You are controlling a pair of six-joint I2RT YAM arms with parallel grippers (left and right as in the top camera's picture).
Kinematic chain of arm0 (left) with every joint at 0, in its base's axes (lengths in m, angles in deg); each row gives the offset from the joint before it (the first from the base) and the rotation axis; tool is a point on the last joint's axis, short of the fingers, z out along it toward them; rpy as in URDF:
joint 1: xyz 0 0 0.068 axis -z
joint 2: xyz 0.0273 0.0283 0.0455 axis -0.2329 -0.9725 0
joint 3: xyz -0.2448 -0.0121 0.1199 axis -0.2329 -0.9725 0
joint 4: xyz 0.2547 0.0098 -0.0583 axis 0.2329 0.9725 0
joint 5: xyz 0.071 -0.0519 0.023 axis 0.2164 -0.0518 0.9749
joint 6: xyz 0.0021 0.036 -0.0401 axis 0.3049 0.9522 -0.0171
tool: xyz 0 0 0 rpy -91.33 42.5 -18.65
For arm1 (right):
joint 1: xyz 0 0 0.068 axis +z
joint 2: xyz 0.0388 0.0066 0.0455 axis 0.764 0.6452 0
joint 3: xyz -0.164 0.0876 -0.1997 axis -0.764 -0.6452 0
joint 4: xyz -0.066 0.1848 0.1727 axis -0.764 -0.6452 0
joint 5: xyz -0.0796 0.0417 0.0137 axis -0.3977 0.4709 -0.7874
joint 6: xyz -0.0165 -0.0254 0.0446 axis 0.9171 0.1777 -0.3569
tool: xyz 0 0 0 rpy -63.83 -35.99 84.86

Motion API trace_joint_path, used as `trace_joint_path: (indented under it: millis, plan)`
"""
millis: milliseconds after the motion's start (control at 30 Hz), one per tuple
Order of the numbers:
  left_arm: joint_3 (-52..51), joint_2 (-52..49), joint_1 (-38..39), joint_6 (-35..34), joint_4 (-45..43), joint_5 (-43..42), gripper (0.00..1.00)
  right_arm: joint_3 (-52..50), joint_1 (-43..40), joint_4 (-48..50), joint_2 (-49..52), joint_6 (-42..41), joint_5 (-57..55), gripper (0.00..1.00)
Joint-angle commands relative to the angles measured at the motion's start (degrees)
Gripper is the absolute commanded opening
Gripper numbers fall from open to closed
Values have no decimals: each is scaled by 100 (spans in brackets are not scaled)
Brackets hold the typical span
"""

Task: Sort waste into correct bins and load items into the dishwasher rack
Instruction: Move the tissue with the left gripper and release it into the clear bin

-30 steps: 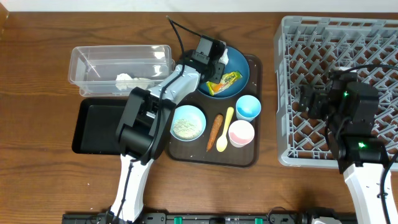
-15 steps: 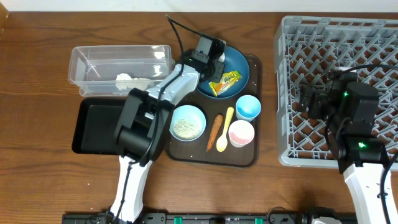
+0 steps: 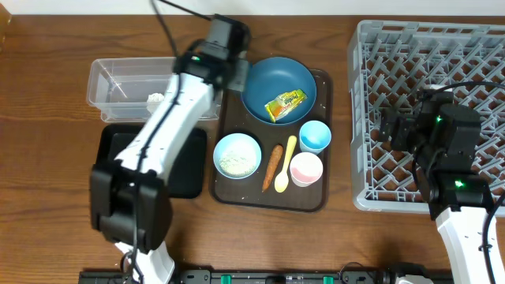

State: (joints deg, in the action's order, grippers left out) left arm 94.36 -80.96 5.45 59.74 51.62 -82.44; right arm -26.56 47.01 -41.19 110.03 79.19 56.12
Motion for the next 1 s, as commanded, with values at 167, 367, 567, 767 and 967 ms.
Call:
trace_joint_path:
  millis: [167, 367, 567, 767, 967]
  plan:
    - [-136, 22, -774, -114, 592, 354, 10, 129, 96, 4, -22, -28, 7, 99]
    - [-170, 22, -1019, -404, 658, 354, 43, 129, 96, -4, -22, -28, 7, 99]
    - [-164, 46, -988, -402, 649, 348, 54, 129, 96, -7, -22, -28, 4, 99]
    - [-164, 289, -767, -131, 306, -229, 54, 129, 96, -4, -22, -28, 4, 99]
    - [-166, 227, -236, 411, -103, -1178, 54, 129, 96, -4, -22, -28, 7, 99]
